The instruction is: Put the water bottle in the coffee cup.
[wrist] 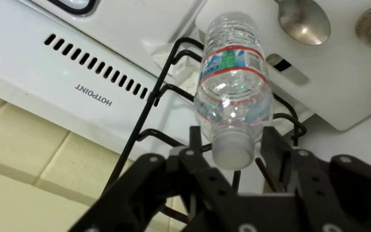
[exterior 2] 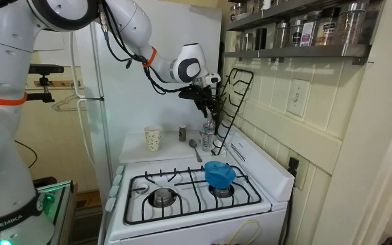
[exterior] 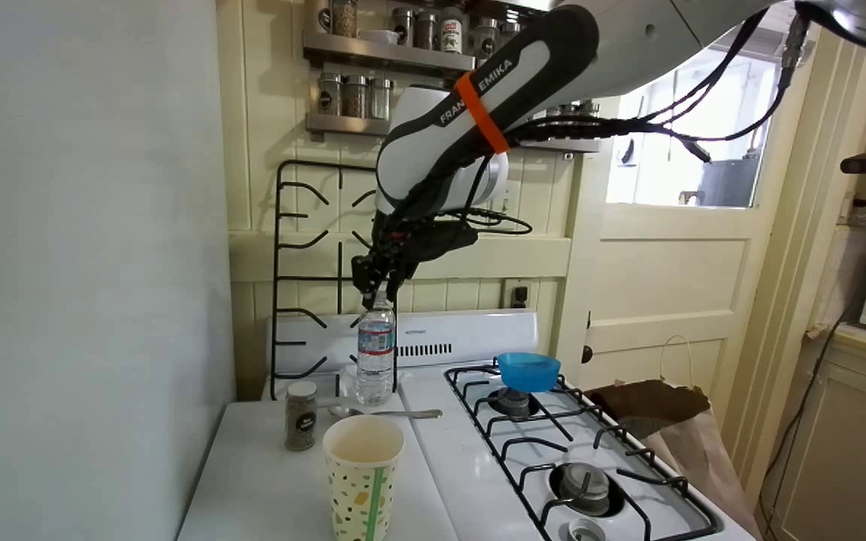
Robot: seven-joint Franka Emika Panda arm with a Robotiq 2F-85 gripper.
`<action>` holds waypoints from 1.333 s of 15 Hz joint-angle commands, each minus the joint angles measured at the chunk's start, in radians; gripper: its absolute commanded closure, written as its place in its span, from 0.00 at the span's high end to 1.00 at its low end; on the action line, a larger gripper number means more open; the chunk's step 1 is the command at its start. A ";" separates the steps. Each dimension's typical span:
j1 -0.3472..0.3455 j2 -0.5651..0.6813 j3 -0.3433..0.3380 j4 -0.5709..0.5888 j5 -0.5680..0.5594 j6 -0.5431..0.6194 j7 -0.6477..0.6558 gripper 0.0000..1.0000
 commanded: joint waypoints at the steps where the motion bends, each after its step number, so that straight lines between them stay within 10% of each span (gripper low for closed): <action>1: -0.001 -0.013 0.003 0.013 0.023 -0.060 0.001 0.45; 5: 0.000 -0.040 -0.003 0.002 0.009 -0.081 0.007 0.07; 12: -0.014 -0.110 0.002 -0.032 0.011 -0.090 -0.052 0.08; 20: -0.066 -0.318 0.047 -0.230 0.091 -0.012 -0.469 0.08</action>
